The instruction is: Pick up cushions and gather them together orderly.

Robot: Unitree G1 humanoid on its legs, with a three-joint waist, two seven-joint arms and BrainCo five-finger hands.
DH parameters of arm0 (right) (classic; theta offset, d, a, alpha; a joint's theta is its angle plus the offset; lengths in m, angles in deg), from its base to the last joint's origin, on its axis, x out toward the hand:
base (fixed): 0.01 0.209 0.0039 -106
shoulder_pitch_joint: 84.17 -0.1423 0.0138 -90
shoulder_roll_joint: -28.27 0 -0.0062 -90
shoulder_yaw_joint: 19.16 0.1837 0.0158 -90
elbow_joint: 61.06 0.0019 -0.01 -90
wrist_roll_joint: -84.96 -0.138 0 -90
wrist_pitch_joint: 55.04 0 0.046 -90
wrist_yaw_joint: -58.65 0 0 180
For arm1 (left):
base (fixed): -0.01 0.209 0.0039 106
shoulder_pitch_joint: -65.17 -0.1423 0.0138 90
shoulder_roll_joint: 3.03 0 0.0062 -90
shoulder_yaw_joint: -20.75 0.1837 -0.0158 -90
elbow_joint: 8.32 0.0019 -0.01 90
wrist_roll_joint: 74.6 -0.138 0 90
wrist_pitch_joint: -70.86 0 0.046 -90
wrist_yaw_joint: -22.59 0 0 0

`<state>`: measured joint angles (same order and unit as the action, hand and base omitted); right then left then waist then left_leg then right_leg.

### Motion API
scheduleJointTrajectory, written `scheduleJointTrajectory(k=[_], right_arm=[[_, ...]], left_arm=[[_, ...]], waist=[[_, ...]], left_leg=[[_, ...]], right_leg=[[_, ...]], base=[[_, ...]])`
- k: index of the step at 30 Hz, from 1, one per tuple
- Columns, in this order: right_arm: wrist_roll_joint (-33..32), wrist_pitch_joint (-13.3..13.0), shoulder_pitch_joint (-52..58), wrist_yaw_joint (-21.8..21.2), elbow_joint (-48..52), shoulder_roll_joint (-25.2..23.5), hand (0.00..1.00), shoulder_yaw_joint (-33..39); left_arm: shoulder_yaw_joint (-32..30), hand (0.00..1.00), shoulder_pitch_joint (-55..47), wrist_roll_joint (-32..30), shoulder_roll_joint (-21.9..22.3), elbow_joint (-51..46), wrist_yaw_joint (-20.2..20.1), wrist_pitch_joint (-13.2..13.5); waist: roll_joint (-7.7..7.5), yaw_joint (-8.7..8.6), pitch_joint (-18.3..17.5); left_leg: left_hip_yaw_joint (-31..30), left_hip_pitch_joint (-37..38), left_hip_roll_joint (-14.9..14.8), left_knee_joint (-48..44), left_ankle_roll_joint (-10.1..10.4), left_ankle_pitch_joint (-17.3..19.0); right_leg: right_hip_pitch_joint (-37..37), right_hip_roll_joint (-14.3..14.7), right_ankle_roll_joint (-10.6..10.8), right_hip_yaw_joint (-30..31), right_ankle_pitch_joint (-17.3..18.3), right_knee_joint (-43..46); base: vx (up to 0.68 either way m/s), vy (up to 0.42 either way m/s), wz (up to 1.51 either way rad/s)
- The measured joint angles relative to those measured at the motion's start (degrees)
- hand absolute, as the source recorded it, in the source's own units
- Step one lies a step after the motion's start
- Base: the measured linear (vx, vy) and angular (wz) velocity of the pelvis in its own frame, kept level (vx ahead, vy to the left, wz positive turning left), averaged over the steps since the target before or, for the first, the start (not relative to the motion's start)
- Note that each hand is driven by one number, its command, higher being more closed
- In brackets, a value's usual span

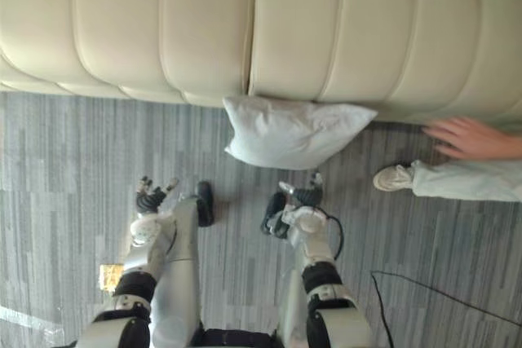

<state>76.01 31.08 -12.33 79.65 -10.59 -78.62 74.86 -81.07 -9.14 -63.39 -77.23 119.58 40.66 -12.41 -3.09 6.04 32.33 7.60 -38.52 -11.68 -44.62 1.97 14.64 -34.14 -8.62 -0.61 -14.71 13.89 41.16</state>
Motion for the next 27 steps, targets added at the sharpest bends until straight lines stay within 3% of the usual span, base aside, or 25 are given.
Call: scheduleJointTrajectory(k=[6,9,10,11,14,17,22,27], right_arm=[[-0.01,-0.09,8.98,-2.55,-0.04,-0.94,0.00,-0.23],[0.02,-0.07,13.76,-3.77,-0.31,-1.50,0.00,0.29],[0.05,-0.13,16.27,-4.33,-1.34,-1.42,0.00,1.15],[0.05,-0.06,18.63,-4.83,-3.29,-1.44,0.00,2.82],[0.09,-0.03,23.11,-5.54,-5.43,-1.42,0.00,5.53],[0.07,-0.04,24.44,-6.77,-7.58,-1.70,0.00,7.32],[0.07,-0.02,25.14,-7.84,-9.23,-1.90,0.00,10.31],[0.08,0.01,25.24,-8.92,-11.53,-2.64,0.00,11.80]], left_arm=[[0.64,0.00,-6.71,-1.01,-1.27,2.78,-2.58,-0.32],[0.48,0.00,-9.51,-1.76,-2.68,5.42,-3.97,-0.43],[0.49,0.00,-10.66,-2.39,-2.75,7.40,-4.74,-0.85],[0.48,0.00,-12.15,-3.12,-2.39,9.11,-4.98,-1.04],[0.35,0.00,-14.96,-4.54,-1.41,11.59,-6.14,-1.11],[-0.32,0.00,-16.50,-5.53,-0.83,13.74,-7.13,-1.16],[-0.87,0.00,-17.64,-6.67,-0.22,16.35,-7.53,-1.43],[-2.84,0.00,-19.22,-7.83,-0.16,17.31,-8.43,-1.58]], waist=[[-1.59,-0.13,-1.01],[-3.42,-0.14,-5.03],[-3.53,-0.31,-8.29],[-3.34,-0.54,-11.69],[-2.42,-0.90,-17.01],[-1.09,-0.99,-20.49],[0.75,-1.04,-23.24],[0.60,-0.97,-25.66]], left_leg=[[2.19,13.37,1.60,11.78,0.65,-2.90],[2.77,17.87,2.26,15.98,1.35,-4.00],[2.77,19.07,2.29,17.12,1.37,-4.01],[2.80,21.17,2.42,18.94,1.38,-4.02],[2.93,26.26,3.32,22.77,1.42,-4.03],[3.66,29.13,3.74,25.05,1.49,-4.07],[4.30,33.46,4.40,28.28,1.81,-4.44],[5.93,36.15,4.44,31.25,2.12,-5.24]], right_leg=[[12.21,0.79,0.82,-0.17,-2.61,-10.76],[16.33,1.27,1.08,-0.32,-3.39,-15.14],[18.06,1.67,1.41,-0.58,-3.68,-17.26],[20.53,1.75,1.75,-0.98,-3.88,-19.53],[26.05,1.79,2.67,-1.85,-4.44,-24.26],[29.07,1.79,3.22,-1.87,-5.09,-27.28],[33.53,2.00,3.77,-1.82,-6.44,-31.06],[35.57,2.69,3.77,-0.47,-8.04,-34.63]], base=[[0.10,-0.018,0.01],[0.15,-0.033,-0.03],[0.24,-0.008,0.07],[0.25,0.004,0.09],[0.16,0.020,0.13],[0.13,0.020,-0.01],[0.07,0.010,-0.03],[0.02,-0.003,-0.14]])
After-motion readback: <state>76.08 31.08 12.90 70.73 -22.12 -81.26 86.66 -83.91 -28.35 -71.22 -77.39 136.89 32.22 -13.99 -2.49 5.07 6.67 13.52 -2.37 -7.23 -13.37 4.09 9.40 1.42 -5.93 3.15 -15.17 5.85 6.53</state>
